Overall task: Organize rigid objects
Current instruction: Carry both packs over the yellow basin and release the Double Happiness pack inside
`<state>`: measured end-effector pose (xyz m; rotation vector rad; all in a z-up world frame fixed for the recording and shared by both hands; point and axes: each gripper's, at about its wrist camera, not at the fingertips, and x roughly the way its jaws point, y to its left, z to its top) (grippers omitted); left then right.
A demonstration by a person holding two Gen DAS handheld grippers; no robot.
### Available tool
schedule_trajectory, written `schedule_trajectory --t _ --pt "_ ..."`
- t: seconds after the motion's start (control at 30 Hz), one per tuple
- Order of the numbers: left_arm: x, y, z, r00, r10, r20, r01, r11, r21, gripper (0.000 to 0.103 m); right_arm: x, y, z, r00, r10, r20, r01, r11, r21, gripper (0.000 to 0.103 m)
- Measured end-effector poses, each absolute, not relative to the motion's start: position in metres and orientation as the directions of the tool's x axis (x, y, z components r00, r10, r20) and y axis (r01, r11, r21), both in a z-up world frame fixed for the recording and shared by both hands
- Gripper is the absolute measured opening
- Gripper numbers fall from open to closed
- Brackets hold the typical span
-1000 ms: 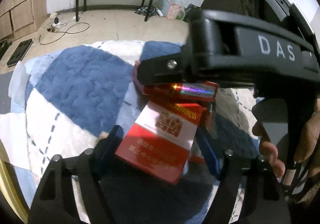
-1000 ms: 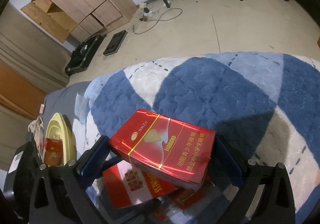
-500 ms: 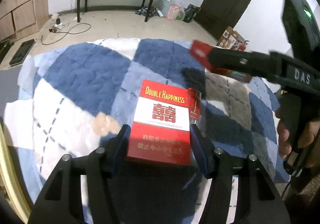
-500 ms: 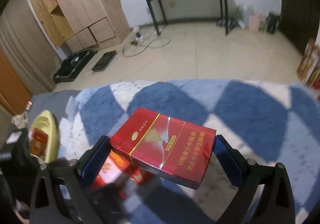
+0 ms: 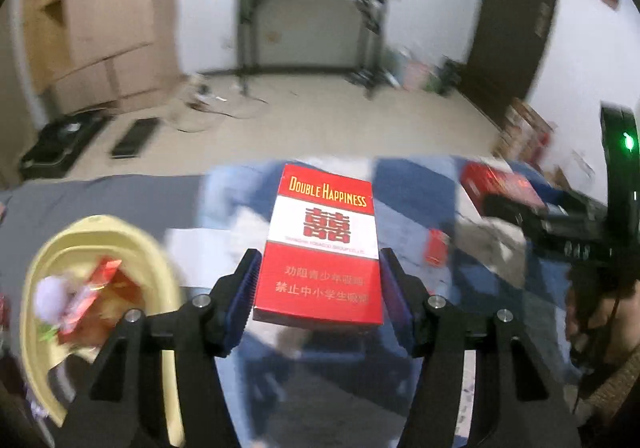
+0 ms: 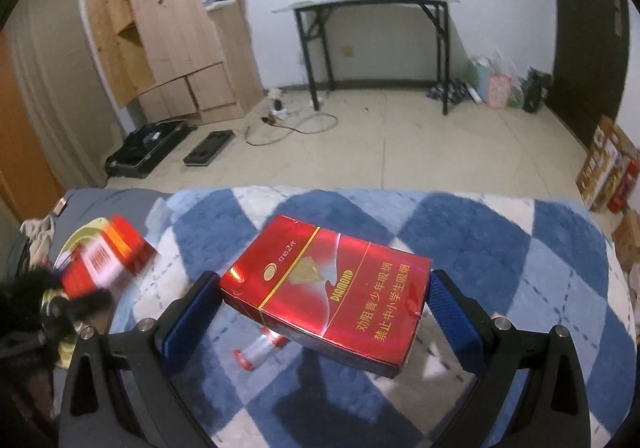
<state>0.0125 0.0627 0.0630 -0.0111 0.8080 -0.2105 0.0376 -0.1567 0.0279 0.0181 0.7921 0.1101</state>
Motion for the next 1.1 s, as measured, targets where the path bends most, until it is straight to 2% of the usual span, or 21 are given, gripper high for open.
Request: schedule_trajectory --t 0.3,0.53,0.7,0.83,1.1 --pt "0.004 0.164 0.085 0.695 -0.065 -0.716 -0.065 0.986 -0.153 0.060 0.028 -0.073 0.051 0.681 0.275 -0.678 -0.348 0.937 0.029 0.102" --pt "0.000 0.253 0.079 0.683 0.054 -0.729 -0.238 0.959 -0.152 0.060 0.017 0.032 0.037 0.556 0.437 -0.707 -0.575 0.816 0.052 0.102" --pt "0.008 0.308 0.042 0.646 0.008 -0.764 -0.363 0.883 -0.298 0.060 0.028 0.091 0.009 0.476 0.460 -0.750 -0.672 0.740 0.027 0.102" --pt "0.023 0.324 0.016 0.605 -0.005 -0.796 -0.423 0.845 -0.327 0.060 0.046 0.119 -0.010 0.422 0.460 -0.781 -0.713 0.701 0.028 0.102" --pt "0.034 0.329 -0.009 0.560 0.014 -0.828 -0.455 0.841 -0.293 0.060 0.064 0.150 -0.028 0.391 0.446 -0.805 -0.747 0.665 0.006 0.102"
